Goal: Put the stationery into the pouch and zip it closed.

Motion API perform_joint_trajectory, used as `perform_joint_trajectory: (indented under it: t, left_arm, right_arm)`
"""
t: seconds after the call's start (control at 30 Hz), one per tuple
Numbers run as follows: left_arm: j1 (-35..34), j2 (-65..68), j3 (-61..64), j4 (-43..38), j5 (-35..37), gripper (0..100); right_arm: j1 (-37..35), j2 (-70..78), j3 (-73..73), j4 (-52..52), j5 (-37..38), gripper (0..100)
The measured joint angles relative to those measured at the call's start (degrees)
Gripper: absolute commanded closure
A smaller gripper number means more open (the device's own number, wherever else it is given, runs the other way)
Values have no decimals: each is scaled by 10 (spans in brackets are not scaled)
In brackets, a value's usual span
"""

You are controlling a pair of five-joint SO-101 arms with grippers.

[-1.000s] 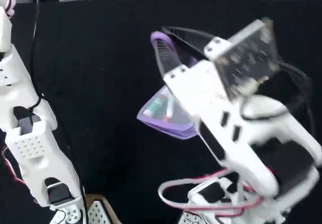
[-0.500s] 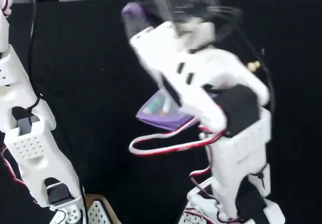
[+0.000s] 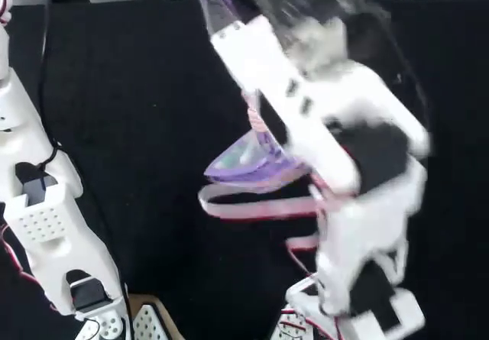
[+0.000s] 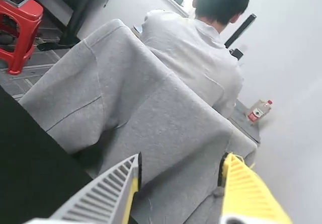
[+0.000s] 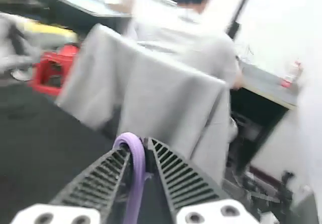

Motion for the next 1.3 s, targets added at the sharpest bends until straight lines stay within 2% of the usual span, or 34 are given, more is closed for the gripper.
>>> perform_joint_trajectory:
  t: [0.13, 0.33, 0.6, 0.8, 1.0, 1.3]
  left_arm:
    - [-14, 0, 0, 0, 7, 733]
    - [-62, 0, 0, 0, 72, 732]
    - [-87, 0, 0, 0, 81, 734]
    - [-113, 4, 0, -6, 85, 734]
    - [-146, 7, 0, -9, 133, 735]
    - [-184, 36, 1, -9, 177, 732]
  right_arm:
    - [-1, 99, -33, -19, -4, 988]
    - [-27, 221, -142, -49, -44, 988]
    - [-89, 347, -287, -79, -40, 988]
    - [-132, 355, -370, -32, -40, 988]
    - [-149, 355, -411, 11, -40, 988]
    - [-151, 374, -384, -49, -27, 988]
